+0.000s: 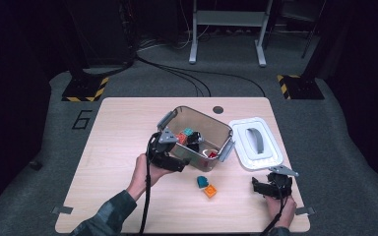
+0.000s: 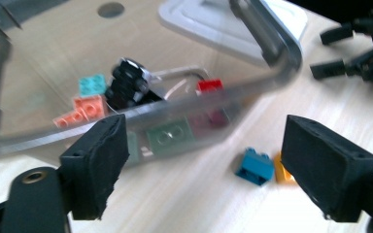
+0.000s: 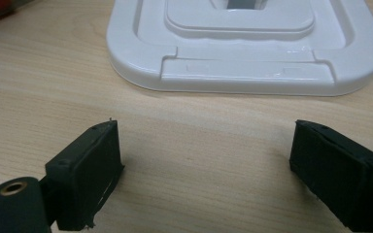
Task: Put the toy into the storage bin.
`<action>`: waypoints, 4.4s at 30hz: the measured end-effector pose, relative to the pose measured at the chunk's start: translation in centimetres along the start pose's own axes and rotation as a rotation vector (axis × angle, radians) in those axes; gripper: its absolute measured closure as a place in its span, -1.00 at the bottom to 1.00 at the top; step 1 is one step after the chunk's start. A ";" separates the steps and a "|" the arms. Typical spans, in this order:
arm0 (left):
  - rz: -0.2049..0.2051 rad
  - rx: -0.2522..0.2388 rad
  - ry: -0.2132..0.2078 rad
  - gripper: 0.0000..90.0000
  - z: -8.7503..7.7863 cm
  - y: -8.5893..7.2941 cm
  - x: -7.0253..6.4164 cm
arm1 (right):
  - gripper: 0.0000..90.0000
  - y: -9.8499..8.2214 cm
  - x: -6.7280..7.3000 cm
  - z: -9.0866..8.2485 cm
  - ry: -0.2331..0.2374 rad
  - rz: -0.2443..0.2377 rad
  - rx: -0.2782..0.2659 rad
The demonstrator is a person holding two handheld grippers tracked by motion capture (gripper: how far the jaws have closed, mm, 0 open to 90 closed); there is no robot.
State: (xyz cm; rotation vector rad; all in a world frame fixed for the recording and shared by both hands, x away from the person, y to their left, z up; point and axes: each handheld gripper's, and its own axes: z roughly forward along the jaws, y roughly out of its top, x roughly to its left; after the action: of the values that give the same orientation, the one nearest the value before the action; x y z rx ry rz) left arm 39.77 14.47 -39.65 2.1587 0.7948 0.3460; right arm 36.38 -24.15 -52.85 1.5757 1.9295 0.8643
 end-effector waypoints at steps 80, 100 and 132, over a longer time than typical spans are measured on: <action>0.077 -0.049 -0.085 0.31 -0.6 -2.3 0.8 | -0.77 0.0 0.0 0.0 -0.002 0.002 0.001; 0.024 -0.102 0.041 0.31 -2.7 3.5 5.5 | -0.77 0.0 0.0 0.0 -0.003 0.002 0.001; -0.035 0.075 0.037 -0.13 1.3 3.7 5.7 | -0.76 0.0 0.0 0.0 0.000 0.000 0.000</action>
State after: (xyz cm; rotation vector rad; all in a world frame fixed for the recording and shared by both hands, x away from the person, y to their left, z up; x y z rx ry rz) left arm 46.31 15.59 -37.78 2.2108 0.8776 0.3435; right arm 36.38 -24.16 -52.85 1.5752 1.9293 0.8640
